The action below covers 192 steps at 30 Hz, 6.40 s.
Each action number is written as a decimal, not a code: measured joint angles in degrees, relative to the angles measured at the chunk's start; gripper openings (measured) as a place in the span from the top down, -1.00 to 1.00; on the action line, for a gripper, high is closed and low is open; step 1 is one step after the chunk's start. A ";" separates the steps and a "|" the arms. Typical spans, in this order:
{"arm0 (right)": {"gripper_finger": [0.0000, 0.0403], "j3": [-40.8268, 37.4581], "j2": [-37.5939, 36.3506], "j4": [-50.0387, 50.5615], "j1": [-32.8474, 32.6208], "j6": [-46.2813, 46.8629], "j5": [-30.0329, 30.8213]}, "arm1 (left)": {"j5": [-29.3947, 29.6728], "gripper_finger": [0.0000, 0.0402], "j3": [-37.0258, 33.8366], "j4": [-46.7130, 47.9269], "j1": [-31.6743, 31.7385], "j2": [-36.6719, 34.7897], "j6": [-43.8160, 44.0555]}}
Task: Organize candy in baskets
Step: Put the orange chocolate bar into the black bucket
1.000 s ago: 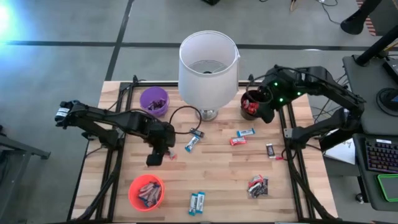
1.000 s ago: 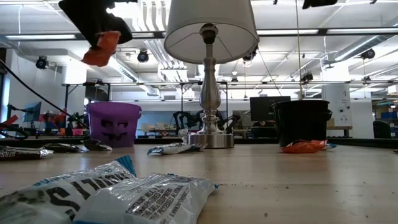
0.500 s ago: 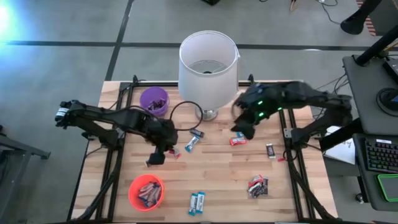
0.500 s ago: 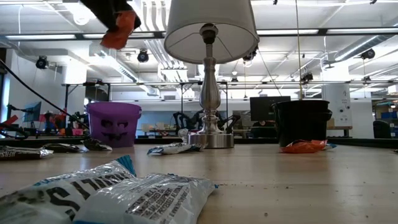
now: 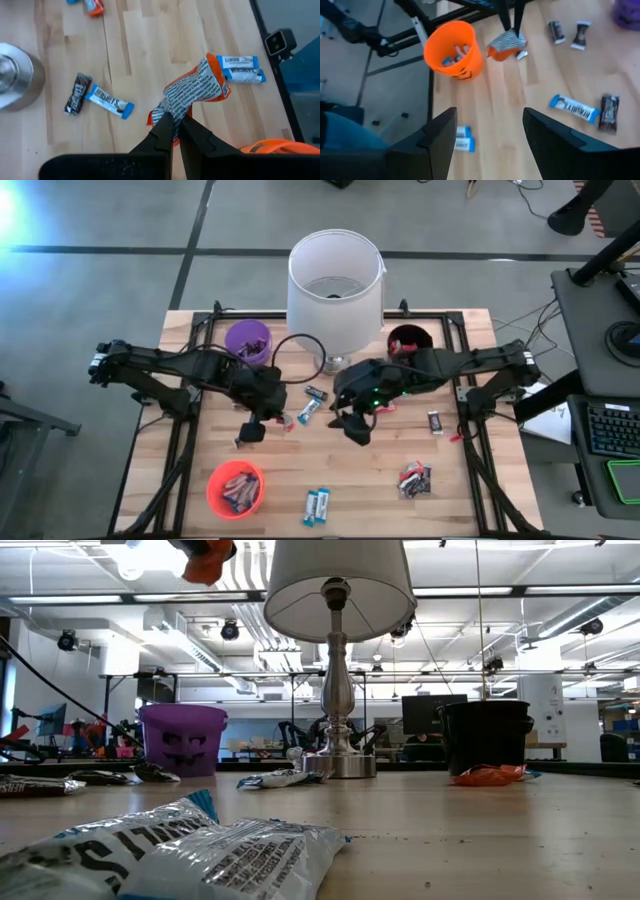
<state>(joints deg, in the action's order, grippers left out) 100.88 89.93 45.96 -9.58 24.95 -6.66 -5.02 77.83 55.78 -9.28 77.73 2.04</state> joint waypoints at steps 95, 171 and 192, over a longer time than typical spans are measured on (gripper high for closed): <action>0.94 8.65 7.63 17.40 -0.68 6.18 8.16 | 3.06 0.35 3.16 -9.29 0.02 0.34 -7.24; 0.94 -34.11 -20.04 16.65 47.12 -13.00 9.19 | 31.44 0.35 3.15 15.68 0.02 0.35 19.95; 0.94 -32.35 -20.03 16.76 47.14 -16.63 14.63 | 21.42 0.35 3.14 20.33 0.00 0.35 20.00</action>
<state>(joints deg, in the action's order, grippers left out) 68.53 69.90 62.72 37.56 8.31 7.97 16.40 80.97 76.12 -9.28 78.08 22.04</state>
